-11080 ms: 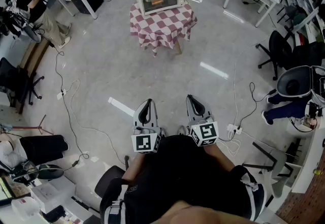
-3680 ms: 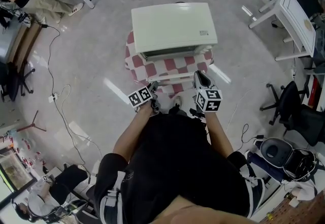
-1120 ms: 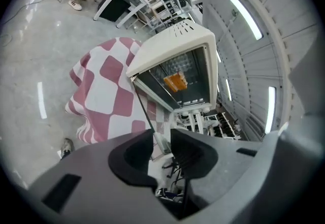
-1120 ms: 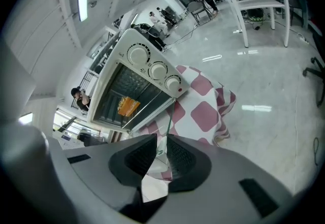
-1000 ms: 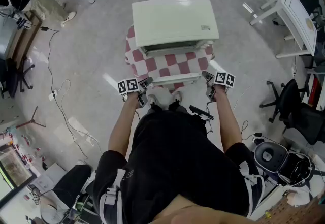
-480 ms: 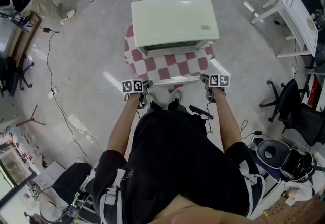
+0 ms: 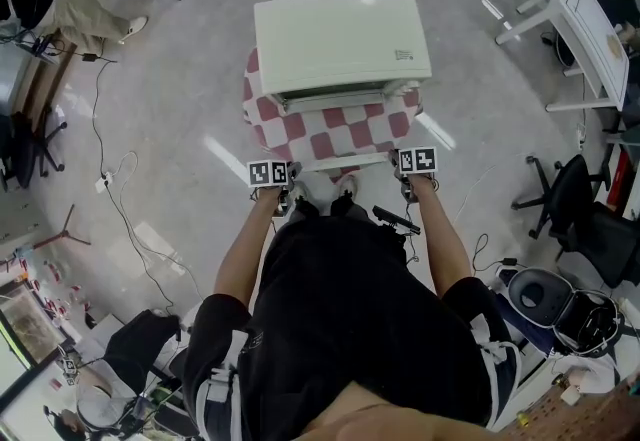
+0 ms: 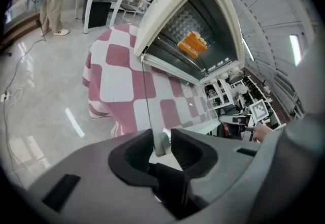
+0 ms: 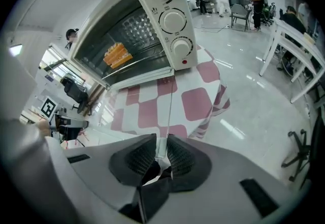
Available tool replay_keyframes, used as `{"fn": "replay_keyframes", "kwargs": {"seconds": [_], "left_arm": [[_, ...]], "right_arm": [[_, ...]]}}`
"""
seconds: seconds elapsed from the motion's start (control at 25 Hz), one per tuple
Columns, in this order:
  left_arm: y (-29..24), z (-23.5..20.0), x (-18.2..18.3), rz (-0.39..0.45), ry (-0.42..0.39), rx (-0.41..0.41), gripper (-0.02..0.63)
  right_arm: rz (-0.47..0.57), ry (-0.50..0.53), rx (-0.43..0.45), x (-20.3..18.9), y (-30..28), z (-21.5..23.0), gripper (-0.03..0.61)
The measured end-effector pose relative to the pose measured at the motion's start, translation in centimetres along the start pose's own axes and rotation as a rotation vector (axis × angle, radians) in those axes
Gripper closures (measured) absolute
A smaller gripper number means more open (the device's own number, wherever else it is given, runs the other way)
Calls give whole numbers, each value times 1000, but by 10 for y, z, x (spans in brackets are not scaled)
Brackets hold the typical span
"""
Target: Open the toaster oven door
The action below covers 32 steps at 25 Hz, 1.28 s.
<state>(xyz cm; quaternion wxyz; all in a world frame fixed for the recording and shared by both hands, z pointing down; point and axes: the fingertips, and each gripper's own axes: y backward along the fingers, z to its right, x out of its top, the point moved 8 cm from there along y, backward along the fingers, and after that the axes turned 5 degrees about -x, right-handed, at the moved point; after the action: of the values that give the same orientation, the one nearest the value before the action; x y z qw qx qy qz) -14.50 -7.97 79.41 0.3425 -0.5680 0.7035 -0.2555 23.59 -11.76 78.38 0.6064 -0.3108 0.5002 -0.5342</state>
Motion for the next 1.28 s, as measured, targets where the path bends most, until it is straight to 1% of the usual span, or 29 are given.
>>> {"fn": "replay_keyframes", "kwargs": {"seconds": [0.48, 0.84, 1.12, 1.2, 1.28], "left_arm": [[-16, -8, -5, -30, -18, 63, 500], [-20, -10, -2, -38, -28, 48, 497], [-20, -10, -1, -61, -67, 35, 492], [-19, -10, -1, -63, -69, 36, 476], [-17, -10, -1, -61, -68, 20, 451]], "right_arm": [[-50, 89, -94, -5, -20, -4, 492], [-53, 107, -118, -2, -24, -4, 492], [-53, 122, -109, -4, -23, -4, 491], [-52, 127, -121, -4, -22, -4, 489], [-51, 134, -140, -4, -21, -4, 469]]}}
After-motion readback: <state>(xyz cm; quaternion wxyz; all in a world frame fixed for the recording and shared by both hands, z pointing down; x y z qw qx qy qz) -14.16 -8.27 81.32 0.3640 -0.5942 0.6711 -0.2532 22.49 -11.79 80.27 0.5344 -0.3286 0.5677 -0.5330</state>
